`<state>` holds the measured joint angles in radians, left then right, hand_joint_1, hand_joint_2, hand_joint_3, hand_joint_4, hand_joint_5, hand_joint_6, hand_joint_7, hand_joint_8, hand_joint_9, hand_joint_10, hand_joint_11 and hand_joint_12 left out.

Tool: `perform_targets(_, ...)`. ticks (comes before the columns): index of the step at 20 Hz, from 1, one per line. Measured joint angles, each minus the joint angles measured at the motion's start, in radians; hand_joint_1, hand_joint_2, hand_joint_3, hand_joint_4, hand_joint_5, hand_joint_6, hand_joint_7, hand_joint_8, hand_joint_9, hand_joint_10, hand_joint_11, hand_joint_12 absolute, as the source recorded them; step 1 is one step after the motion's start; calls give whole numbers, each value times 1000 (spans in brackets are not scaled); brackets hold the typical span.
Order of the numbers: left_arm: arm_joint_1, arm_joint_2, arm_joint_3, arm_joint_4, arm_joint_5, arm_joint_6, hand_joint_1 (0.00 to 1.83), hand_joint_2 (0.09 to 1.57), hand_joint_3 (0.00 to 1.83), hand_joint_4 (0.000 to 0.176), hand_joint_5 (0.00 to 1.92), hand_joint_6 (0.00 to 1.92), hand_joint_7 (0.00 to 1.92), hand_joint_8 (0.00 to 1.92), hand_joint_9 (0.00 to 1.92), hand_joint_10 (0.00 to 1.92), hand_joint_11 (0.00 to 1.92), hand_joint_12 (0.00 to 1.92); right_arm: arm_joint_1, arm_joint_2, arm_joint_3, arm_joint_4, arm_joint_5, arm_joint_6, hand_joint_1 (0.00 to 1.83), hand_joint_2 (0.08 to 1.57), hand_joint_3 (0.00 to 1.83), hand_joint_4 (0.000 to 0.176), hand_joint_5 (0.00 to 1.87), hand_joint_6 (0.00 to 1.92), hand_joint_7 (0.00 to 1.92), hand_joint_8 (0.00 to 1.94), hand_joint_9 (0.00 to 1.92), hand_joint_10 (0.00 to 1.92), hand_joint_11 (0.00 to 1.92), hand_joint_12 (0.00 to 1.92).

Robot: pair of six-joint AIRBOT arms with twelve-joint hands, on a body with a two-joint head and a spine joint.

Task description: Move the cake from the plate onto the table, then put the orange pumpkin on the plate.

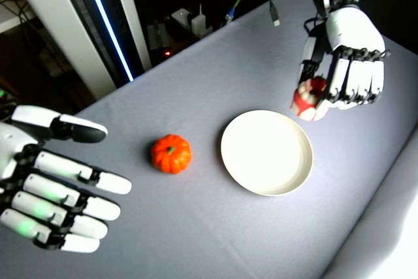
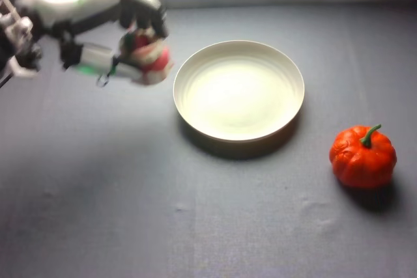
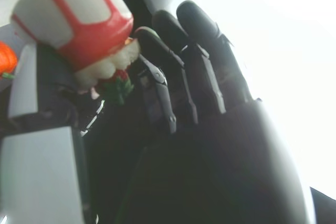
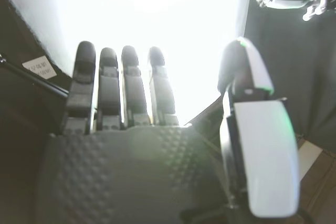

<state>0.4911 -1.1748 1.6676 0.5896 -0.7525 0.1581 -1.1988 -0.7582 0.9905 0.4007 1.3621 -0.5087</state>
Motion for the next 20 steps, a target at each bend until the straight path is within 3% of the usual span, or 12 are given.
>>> perform_targets(2,71,50,-41,-20,10,0,1216,1175,0,0,881,1033,854,1366,725,1487,703,1657,0,0,-3,-5,2,0,485,1127,0,65,207,1,139,2,87,3,0,258)
perform_targets(4,147,90,-68,-76,-2,0,1233,1160,0,0,859,1054,929,1277,823,1477,771,1649,0,-1,-5,-2,1,0,484,1122,0,47,175,0,104,0,66,0,0,183)
perform_targets(6,215,121,-84,-109,5,0,1235,1152,0,0,874,1041,945,1248,850,1474,799,1665,0,-1,-5,3,1,0,478,1124,0,48,171,0,97,0,65,1,0,189)
perform_targets(7,248,131,-89,-119,15,2,1230,1167,4,0,856,1051,903,1343,847,1545,839,1713,0,-1,-5,3,1,0,471,1141,2,54,161,0,93,1,58,1,0,114)
perform_targets(10,306,132,-106,-154,11,2,1227,1208,4,0,801,1031,820,1537,797,1735,812,1877,0,-2,-8,-3,2,0,471,1130,0,57,159,1,92,4,57,2,0,149)
perform_targets(11,319,129,-106,-166,6,1,1216,1230,6,0,766,1074,779,1610,797,1845,865,1912,0,-3,-8,0,0,0,464,1145,2,49,146,1,94,2,55,1,0,113)
perform_targets(12,325,126,-105,-175,0,2,1218,1229,2,0,778,1074,775,1615,783,1898,881,1919,0,-3,-8,0,0,0,479,1143,0,55,156,2,102,2,64,2,0,134)
perform_targets(17,321,80,-68,-189,-22,-1,1239,1188,0,0,849,977,859,1488,847,1870,896,1921,0,-3,-8,-1,2,0,471,1150,2,40,119,0,83,0,57,0,0,161)
perform_targets(18,313,74,-65,-187,-23,0,1174,1146,0,0,918,1057,895,1635,902,1911,964,1921,0,-3,-8,-2,2,0,474,1155,4,36,114,0,80,0,59,1,0,161)
perform_targets(20,299,53,-48,-183,-22,0,1164,1119,0,0,966,1025,919,1700,948,1921,1012,1921,0,-3,-8,0,2,0,467,1167,7,30,100,0,66,0,50,0,0,169)
